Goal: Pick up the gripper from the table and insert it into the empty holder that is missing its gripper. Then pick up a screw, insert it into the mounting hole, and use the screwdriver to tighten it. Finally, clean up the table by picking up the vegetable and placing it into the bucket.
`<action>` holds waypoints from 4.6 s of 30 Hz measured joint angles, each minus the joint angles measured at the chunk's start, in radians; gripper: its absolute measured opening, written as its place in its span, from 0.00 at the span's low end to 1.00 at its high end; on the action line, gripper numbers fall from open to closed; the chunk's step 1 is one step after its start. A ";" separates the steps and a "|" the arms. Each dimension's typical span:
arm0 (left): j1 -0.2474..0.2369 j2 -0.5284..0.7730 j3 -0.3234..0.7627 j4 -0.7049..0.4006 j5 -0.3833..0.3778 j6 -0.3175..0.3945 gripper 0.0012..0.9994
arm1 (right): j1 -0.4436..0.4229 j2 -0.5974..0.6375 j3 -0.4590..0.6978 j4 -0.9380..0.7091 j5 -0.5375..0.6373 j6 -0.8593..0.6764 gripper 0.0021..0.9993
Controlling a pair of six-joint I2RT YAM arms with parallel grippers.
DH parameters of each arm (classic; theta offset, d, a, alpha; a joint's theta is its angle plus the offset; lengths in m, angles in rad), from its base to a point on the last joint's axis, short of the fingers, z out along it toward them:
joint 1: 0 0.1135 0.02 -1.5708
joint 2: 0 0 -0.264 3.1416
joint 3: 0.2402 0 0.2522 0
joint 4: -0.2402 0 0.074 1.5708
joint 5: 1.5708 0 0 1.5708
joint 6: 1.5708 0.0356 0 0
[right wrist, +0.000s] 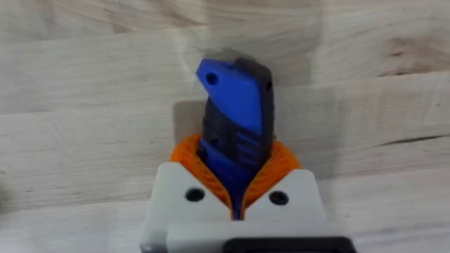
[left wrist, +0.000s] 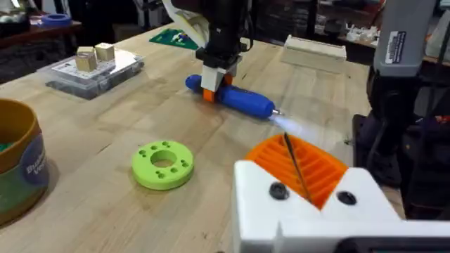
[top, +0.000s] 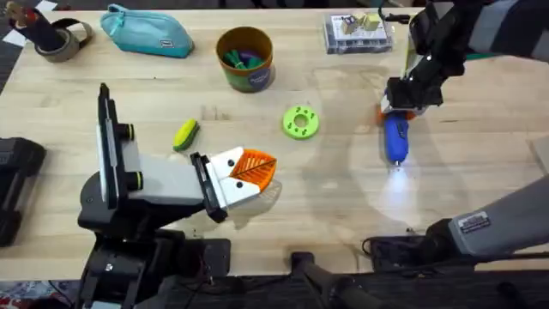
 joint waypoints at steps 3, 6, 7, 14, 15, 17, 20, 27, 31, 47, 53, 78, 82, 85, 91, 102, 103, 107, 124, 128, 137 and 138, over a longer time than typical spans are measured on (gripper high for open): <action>0.000 0.000 0.000 0.000 0.000 0.000 0.00 | 0.000 -0.001 0.000 0.000 0.000 0.000 0.02; 0.000 0.000 0.000 0.000 0.000 0.000 0.00 | 0.000 -0.012 0.003 -0.006 0.000 0.003 0.02; 0.000 0.000 0.000 0.000 0.000 0.000 0.00 | 0.000 -0.022 0.007 -0.009 0.000 0.006 0.02; 0.000 0.000 0.000 0.000 0.000 0.000 0.00 | 0.004 -0.161 0.152 -0.008 0.001 0.036 0.02; 0.000 0.000 0.000 0.000 0.000 0.000 0.00 | 0.006 -0.180 0.182 -0.007 0.001 0.040 0.02; 0.000 0.000 0.000 0.000 0.000 0.000 0.00 | 0.017 -0.215 0.241 -0.001 -0.001 0.044 0.02; 0.000 0.000 0.000 0.000 0.000 0.000 0.00 | 0.047 -0.249 0.342 0.000 -0.031 0.046 0.02; 0.000 0.000 0.000 0.000 -0.003 0.000 0.00 | 0.135 -0.261 0.543 0.047 -0.153 0.049 0.02; 0.000 0.000 0.000 0.000 -0.003 0.000 0.00 | 0.201 -0.261 0.612 0.146 -0.181 0.049 0.02; 0.000 0.000 0.000 0.000 -0.003 0.000 0.00 | 0.497 -0.265 0.670 0.561 -0.378 0.082 0.02; 0.000 0.000 0.000 0.000 -0.003 0.000 0.00 | 0.478 -0.288 0.625 0.677 -0.613 0.094 0.02; 0.000 0.000 0.000 0.000 -0.004 0.000 0.00 | 0.485 -0.328 0.070 1.637 -1.219 0.476 0.02; 0.000 0.000 0.000 0.000 -0.004 0.000 0.00 | 0.520 -0.332 0.070 1.640 -1.266 0.484 0.02; 0.000 0.000 0.000 0.000 -0.003 0.000 0.00 | 0.549 -0.332 0.070 1.639 -1.283 0.488 0.02; 0.000 0.000 0.000 0.000 -0.003 0.000 0.00 | 0.601 -0.332 0.070 1.639 -1.291 0.489 0.02; 0.000 0.000 0.000 0.000 -0.003 0.000 0.00 | 0.640 -0.332 0.069 1.638 -1.347 0.415 0.02; 0.000 0.000 0.000 0.000 -0.003 0.000 0.00 | 0.641 -0.332 0.067 1.640 -1.347 0.409 0.02; 0.000 0.000 0.000 0.000 -0.004 0.000 0.00 | 0.642 -0.332 0.048 1.641 -1.339 0.392 0.02; 0.000 0.000 0.000 0.000 -0.004 0.000 0.00 | 0.671 -0.332 -0.002 1.638 -1.314 0.307 0.02; 0.000 0.000 0.000 0.000 -0.003 0.000 0.00 | 0.678 -0.332 -0.018 1.640 -1.307 0.296 0.02; 0.000 0.000 0.000 0.000 -0.004 0.000 0.00 | 0.688 -0.332 -0.070 1.637 -1.289 0.274 0.02; 0.000 0.000 0.000 0.000 -0.004 0.000 0.00 | 0.692 -0.332 -0.072 1.638 -1.288 0.269 0.02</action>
